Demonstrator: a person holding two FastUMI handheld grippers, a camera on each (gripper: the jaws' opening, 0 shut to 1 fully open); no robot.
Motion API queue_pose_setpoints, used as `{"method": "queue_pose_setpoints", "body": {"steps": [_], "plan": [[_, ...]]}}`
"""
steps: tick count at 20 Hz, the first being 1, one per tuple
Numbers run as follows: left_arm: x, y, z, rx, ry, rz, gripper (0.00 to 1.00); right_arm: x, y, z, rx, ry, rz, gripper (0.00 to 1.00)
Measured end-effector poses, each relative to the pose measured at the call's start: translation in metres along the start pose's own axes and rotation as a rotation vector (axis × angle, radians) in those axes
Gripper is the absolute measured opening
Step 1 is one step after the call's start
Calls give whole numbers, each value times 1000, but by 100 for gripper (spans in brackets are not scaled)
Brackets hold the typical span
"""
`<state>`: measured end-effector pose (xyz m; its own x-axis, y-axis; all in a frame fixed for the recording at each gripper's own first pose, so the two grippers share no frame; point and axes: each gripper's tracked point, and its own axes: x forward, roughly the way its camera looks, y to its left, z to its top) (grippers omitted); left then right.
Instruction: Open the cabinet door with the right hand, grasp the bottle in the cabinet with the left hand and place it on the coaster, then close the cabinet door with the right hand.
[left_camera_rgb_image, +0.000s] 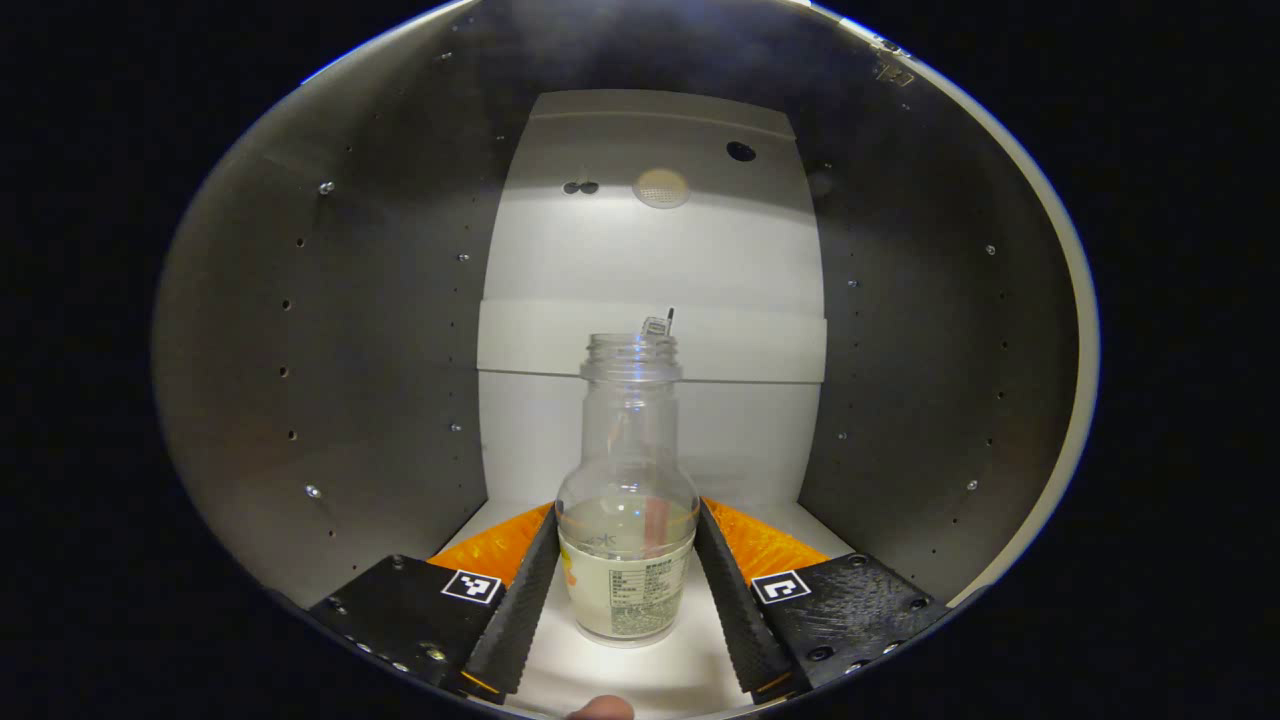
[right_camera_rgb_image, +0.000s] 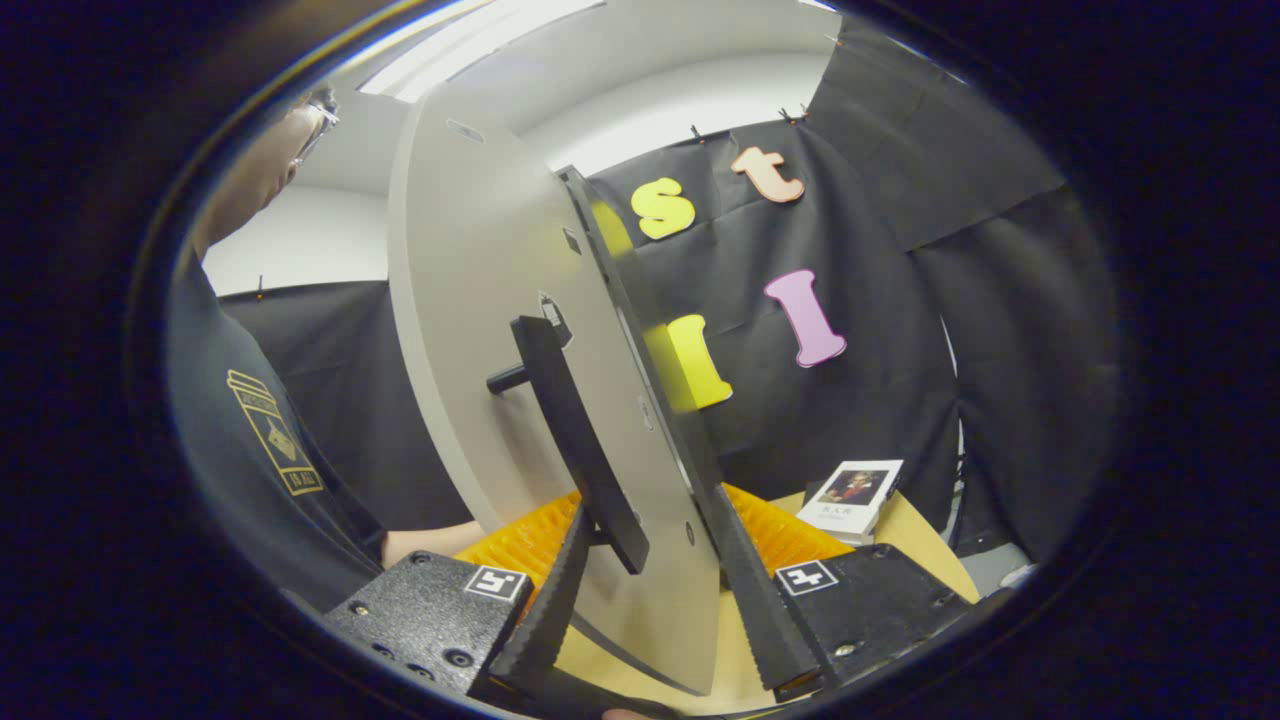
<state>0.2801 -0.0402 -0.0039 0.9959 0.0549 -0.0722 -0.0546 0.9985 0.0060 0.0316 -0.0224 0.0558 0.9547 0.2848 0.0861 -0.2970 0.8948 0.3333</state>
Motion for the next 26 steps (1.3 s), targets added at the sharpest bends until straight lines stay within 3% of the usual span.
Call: {"method": "queue_pose_setpoints", "body": {"steps": [7,10,13,14,15,16,19,22,23,24,26], "plan": [[-14,9,4,-19,0,-3,76,5,-2,0,5,13,23,77],[-39,12,14,11,-26,-7,76,2,-11,3,0,-7,-9,80],[-65,22,16,7,-32,-26,76,1,-14,3,-3,-22,-22,96],[-76,25,16,9,-34,-29,76,1,-14,3,4,-22,-26,96],[-87,30,17,14,-42,-32,76,0,-15,4,5,-28,-32,91],[-99,35,17,21,-48,-37,76,-1,-16,4,3,-38,-39,97],[-138,53,14,43,-62,-57,76,-6,-20,9,-52,-96,-97,100],[-173,74,6,72,-68,-68,76,-1,-21,6,-93,-99,-128,99],[-181,81,3,83,-68,-69,76,-1,-20,7,-99,-89,-135,94],[-188,86,-2,96,-64,-70,76,-2,-22,7,-113,-77,-141,99],[-203,100,-8,127,-68,-53,76,-3,-22,9,-140,-58,-160,99]]}}
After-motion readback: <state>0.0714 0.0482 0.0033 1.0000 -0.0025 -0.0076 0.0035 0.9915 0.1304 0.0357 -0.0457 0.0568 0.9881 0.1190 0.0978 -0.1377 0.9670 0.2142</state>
